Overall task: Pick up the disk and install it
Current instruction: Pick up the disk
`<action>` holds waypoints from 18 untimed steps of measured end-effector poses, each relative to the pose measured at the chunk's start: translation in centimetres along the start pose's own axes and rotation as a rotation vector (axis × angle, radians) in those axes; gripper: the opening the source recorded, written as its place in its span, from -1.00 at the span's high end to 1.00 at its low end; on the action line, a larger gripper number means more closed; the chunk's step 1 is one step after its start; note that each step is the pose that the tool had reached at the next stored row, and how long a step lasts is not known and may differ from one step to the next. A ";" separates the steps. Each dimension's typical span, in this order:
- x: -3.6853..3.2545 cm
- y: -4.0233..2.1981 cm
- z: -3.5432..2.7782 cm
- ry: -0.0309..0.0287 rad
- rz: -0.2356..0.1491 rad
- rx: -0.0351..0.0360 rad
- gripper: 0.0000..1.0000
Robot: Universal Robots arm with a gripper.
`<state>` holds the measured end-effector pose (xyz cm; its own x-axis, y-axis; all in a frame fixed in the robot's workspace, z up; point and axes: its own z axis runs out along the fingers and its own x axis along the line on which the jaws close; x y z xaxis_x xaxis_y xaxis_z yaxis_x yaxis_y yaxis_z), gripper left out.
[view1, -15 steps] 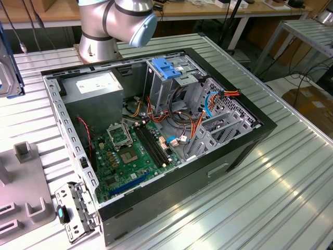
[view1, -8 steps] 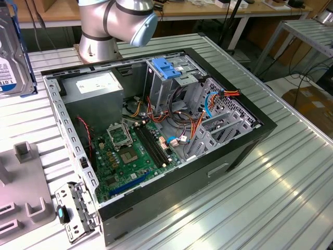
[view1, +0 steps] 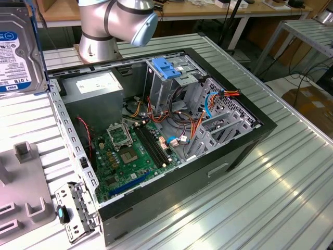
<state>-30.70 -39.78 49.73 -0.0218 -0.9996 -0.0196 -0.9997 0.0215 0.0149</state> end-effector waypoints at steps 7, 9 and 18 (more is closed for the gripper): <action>0.13 -1.41 -0.02 -0.0001 0.000 0.0001 0.26; 0.14 -1.84 -0.03 0.0000 0.000 0.0000 0.26; 0.22 -3.26 -0.04 -0.0001 0.000 0.0002 0.26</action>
<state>-27.44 -40.07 49.73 -0.0217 -0.9996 -0.0197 -0.9997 0.0214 0.0148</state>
